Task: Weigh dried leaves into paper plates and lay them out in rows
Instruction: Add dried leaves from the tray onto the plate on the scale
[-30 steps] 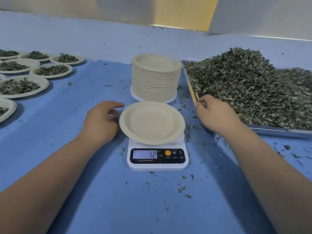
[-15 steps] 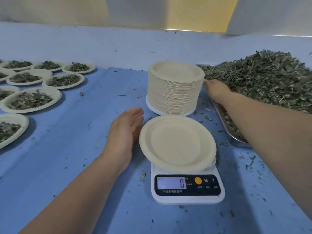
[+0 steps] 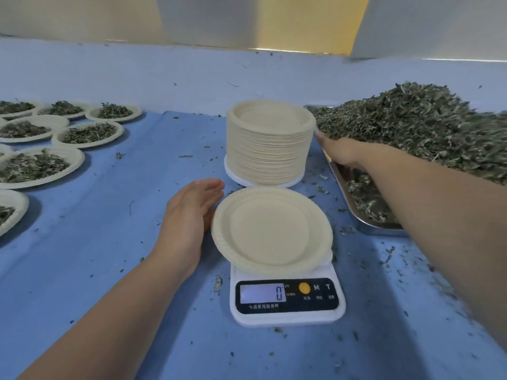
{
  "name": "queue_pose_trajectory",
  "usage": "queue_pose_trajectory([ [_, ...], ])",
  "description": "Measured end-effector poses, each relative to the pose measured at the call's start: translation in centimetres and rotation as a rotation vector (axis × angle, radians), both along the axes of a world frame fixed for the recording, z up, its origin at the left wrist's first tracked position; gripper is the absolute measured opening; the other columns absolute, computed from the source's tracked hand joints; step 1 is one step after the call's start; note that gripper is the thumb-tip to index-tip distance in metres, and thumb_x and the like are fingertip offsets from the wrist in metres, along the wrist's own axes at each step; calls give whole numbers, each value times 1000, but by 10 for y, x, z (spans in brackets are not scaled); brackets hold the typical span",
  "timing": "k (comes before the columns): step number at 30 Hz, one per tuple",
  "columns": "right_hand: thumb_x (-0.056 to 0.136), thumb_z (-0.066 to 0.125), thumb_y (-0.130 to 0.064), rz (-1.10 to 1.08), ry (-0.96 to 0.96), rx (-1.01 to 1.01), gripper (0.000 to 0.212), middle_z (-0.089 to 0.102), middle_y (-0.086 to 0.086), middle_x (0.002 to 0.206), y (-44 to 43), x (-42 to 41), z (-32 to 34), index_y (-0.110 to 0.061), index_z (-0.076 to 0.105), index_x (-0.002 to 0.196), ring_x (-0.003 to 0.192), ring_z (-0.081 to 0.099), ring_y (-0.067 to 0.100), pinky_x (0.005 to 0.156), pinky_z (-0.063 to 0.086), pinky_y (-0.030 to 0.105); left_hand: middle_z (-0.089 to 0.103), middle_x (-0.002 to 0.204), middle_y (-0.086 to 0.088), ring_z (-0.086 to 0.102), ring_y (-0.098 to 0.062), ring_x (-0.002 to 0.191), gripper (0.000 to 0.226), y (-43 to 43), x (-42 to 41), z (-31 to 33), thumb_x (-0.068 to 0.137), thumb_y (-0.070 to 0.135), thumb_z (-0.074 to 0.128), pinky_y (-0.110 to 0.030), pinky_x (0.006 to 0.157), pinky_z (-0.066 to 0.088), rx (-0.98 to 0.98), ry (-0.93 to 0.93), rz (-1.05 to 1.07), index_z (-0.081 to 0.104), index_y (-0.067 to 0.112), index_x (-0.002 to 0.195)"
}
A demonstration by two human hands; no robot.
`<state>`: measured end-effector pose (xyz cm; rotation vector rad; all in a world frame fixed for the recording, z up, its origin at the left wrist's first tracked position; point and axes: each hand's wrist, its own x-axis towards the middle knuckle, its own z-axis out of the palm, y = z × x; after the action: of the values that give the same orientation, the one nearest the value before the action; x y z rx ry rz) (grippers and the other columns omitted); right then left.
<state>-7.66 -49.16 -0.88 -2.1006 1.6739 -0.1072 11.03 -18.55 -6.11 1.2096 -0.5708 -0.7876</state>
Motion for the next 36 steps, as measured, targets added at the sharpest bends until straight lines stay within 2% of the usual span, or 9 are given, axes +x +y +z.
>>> queue_pose_trajectory([
  [8,80,13,-92,101,31,2,115,35,18,159,74,-55,9,-6,40,151,142,39,37,107,34,46,77,112,1,70,-14,112,27,-1,0,-2,94,26,53,-34,98,53,-8,-41,52,75,14,103],
  [10,83,14,-89,155,73,-15,104,63,25,118,94,-70,11,-6,67,118,105,63,35,85,44,38,77,111,-1,71,-15,112,26,-2,1,-2,98,21,51,-34,98,53,1,-53,57,75,14,101],
  [13,92,26,-80,214,133,-41,77,47,6,59,114,-86,18,-11,50,67,53,44,22,61,38,32,77,111,-2,71,-16,110,25,-3,3,-4,97,18,51,-34,97,54,5,-85,62,76,15,98],
  [17,101,54,-47,240,20,-113,46,62,2,67,114,-100,24,-17,76,74,59,53,19,59,42,27,77,110,-3,72,-16,109,26,-3,3,-5,96,18,51,-35,96,55,-3,-97,68,77,15,98],
  [21,93,61,-15,100,14,-384,24,74,-4,90,94,-99,16,-28,70,75,68,62,7,54,42,18,77,111,-3,72,-15,109,26,-1,2,-4,97,17,49,-31,88,55,2,-80,86,75,15,100],
  [23,91,61,-17,16,93,-441,13,71,2,107,82,-99,5,-25,70,97,87,63,19,69,47,24,77,110,-4,72,-15,107,27,-1,2,-4,97,15,48,-29,82,53,-2,-80,87,75,14,99],
  [28,104,42,-49,16,304,-197,53,54,14,143,74,-91,-10,-14,53,142,128,51,34,99,44,38,78,107,-1,72,-12,104,28,-4,4,-7,98,17,48,-30,81,51,0,-110,76,75,14,96],
  [34,105,49,-41,176,382,-220,39,68,6,88,88,-97,12,-13,73,90,77,61,23,71,49,31,78,103,1,72,-11,102,28,-5,4,-8,96,18,49,-31,88,53,21,-141,73,77,16,94],
  [36,102,56,-39,220,289,-196,25,66,-3,90,99,-100,22,-24,75,95,78,60,17,71,46,29,79,101,0,73,-11,101,29,-4,3,-7,95,16,49,-31,88,54,15,-139,76,77,15,93],
])
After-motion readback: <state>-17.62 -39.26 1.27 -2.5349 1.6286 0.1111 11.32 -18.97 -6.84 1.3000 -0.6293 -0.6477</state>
